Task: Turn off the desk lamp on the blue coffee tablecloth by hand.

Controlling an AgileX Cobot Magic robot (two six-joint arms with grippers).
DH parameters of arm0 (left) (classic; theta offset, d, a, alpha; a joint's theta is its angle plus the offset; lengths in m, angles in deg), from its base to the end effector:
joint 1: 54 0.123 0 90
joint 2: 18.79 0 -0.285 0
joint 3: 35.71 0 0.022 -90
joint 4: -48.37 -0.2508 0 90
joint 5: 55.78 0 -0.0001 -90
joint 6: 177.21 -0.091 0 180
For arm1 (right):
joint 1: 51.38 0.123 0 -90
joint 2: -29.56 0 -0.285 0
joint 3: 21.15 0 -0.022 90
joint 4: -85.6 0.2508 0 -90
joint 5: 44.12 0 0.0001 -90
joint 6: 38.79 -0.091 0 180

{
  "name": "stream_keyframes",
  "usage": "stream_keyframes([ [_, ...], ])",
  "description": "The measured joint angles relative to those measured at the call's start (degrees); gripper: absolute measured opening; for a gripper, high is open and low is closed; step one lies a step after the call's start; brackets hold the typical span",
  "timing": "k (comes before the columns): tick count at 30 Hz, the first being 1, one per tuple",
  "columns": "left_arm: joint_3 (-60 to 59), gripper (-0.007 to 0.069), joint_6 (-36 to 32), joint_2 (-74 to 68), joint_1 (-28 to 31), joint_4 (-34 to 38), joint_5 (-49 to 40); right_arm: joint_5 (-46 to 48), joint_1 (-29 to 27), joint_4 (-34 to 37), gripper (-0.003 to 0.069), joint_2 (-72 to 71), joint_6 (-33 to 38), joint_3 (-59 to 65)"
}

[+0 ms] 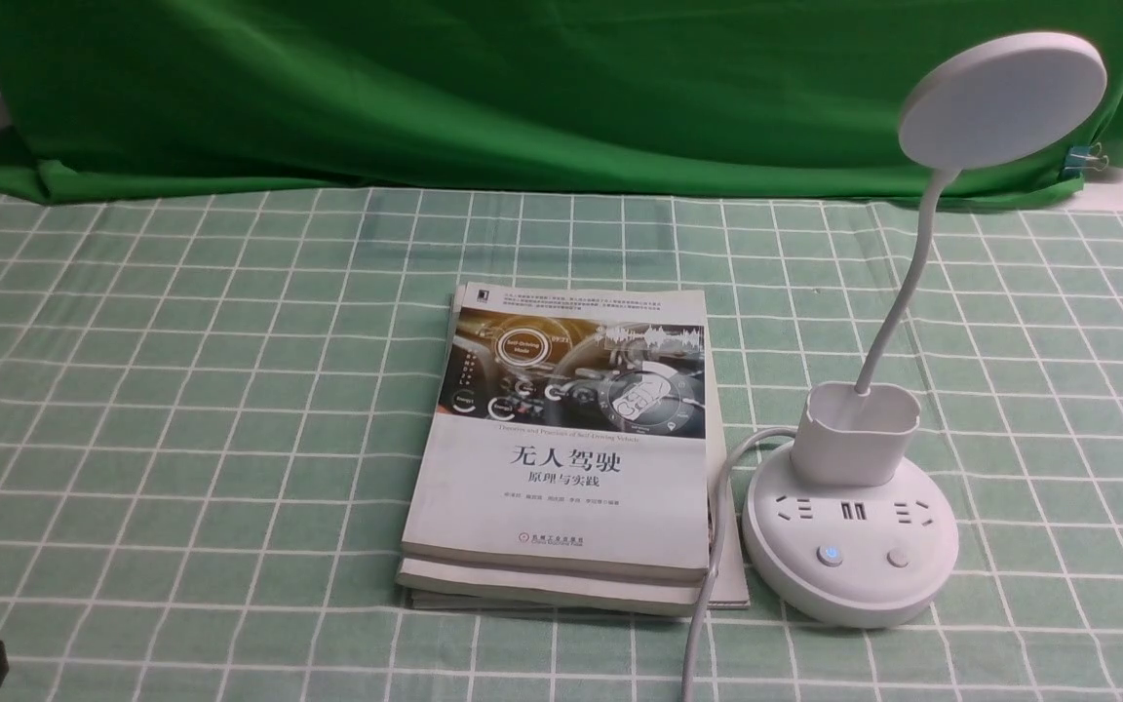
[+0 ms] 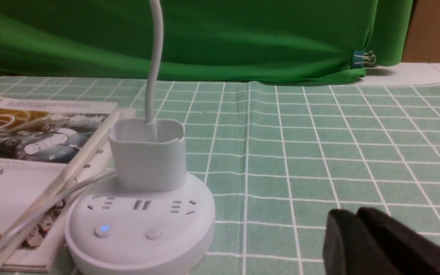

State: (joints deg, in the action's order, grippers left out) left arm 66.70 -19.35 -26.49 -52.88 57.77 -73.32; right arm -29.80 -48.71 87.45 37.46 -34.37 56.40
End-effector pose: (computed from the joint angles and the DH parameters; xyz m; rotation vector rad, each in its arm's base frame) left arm 0.0545 -0.0034 0.1838 0.2233 1.7786 0.1348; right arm 0.0555 0.0033 0.1885 -0.0863 1.7390 0.0075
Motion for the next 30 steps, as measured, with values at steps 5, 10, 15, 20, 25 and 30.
stream_keyframes([
  [5,0.0,0.0000,0.0,0.0,0.0,0.0,0.0,0.0,0.0,0.0,0.0067,0.0,0.0,0.0],
  [10,0.0,0.0000,0.0,0.0,0.0,0.0,0.0,0.0,0.0,0.0,0.0076,0.0,0.0,0.0],
  [15,0.0,0.0000,0.0,0.0,0.0,0.0,0.0,0.0,0.0,-0.1,0.0084,0.0,0.0,0.0],
  [20,0.0,0.0000,0.0,0.0,0.0,0.0,0.0,0.0,0.0,-0.1,0.0094,0.0,0.0,0.0],
  [25,0.0,0.0000,0.0,0.0,0.0,0.0,0.0,0.0,0.0,-0.1,0.0101,0.0,0.0,0.0],
  [30,0.0,0.0000,0.0,0.0,0.0,0.0,0.0,0.0,0.0,-0.1,0.0108,0.0,0.0,0.0],
])
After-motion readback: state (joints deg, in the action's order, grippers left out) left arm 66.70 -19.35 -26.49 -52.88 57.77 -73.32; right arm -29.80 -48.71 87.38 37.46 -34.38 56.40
